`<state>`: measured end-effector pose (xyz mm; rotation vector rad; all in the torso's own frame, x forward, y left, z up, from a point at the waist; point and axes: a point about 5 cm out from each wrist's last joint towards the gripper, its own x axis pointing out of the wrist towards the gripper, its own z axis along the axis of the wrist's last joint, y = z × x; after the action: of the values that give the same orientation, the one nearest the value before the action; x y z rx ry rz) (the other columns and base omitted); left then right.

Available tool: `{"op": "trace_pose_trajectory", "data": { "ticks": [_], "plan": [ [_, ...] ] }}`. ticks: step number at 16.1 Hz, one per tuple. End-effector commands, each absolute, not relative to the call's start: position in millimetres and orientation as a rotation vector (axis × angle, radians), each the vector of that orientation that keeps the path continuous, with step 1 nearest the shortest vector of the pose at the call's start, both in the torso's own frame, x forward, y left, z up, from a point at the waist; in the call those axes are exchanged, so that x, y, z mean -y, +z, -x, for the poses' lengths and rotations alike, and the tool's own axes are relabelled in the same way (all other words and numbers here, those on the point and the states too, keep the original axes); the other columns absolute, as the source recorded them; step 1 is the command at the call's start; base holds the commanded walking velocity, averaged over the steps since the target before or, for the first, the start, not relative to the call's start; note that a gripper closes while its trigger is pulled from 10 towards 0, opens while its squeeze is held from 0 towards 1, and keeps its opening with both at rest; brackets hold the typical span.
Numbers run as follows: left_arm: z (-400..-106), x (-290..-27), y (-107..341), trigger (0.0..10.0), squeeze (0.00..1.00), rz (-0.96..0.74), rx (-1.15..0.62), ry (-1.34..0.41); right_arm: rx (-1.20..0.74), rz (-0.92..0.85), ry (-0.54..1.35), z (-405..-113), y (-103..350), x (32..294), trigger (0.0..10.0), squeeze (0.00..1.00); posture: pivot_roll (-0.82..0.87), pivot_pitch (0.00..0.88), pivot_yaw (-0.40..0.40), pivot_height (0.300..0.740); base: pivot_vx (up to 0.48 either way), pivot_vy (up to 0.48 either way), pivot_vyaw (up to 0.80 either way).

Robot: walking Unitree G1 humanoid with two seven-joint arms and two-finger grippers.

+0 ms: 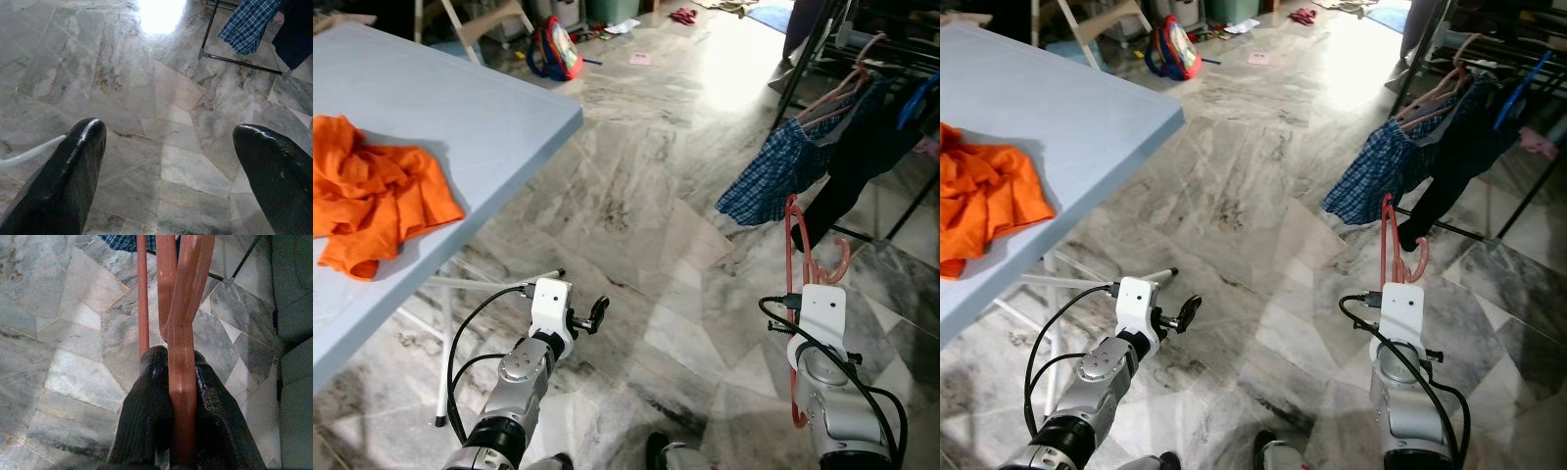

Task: Hang hanger

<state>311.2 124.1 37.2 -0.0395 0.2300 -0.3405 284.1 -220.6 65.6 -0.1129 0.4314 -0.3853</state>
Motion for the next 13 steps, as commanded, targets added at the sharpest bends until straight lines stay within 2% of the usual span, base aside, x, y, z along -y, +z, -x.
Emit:
{"op": "trace_pose_trajectory", "data": {
  "ticks": [1, 3, 7, 8, 12, 13],
  "plan": [
    [-308.9, -124.9, 33.4, 10.0, 0.0, 0.028, -0.249, -0.361, -0.44, 0.097, -0.418, -280.2, 62.8, 224.1, 10.0, 0.0, -0.07, 0.186, 0.008, 0.74, 0.0, 0.0, 0.0],
    [-310.5, -125.3, 35.6, 10.0, 0.0, 0.029, -0.244, -0.369, -0.444, 0.089, -0.432, -274.6, 61.4, 223.6, 10.0, 0.0, -0.08, 0.206, 0.023, 0.74, 0.261, 0.0, -0.76],
    [-306.8, -116.9, 35.6, 10.0, 0.0, 0.048, -0.237, -0.42, -0.462, 0.072, -0.464, -257.7, 55.5, 227.0, 10.0, 0.0, -0.1, 0.266, 0.02, 0.74, 0.278, 0.0, 0.0],
    [-303.6, -113.9, 32.4, 10.0, 0.0, 0.05, -0.248, -0.431, -0.465, 0.071, -0.474, -252.9, 54.1, 229.4, 10.0, 0.0, -0.09, 0.284, 0.033, 0.74, 0.296, 0.0, -0.61],
    [-303.5, -104.6, 33.8, 10.0, 0.0, 0.06, -0.247, -0.47, -0.463, 0.074, -0.485, -253.9, 56.1, 231.9, 10.0, 0.0, -0.11, 0.287, 0.037, 0.74, 0.305, 0.0, -0.1],
    [-303.9, -103.6, 33.7, 10.0, 0.0, 0.059, -0.249, -0.471, -0.462, 0.07, -0.485, -254.4, 56.9, 231.5, 10.0, 0.0, -0.11, 0.279, 0.036, 0.74, 0.315, 0.0, -0.79]
  ]
}}
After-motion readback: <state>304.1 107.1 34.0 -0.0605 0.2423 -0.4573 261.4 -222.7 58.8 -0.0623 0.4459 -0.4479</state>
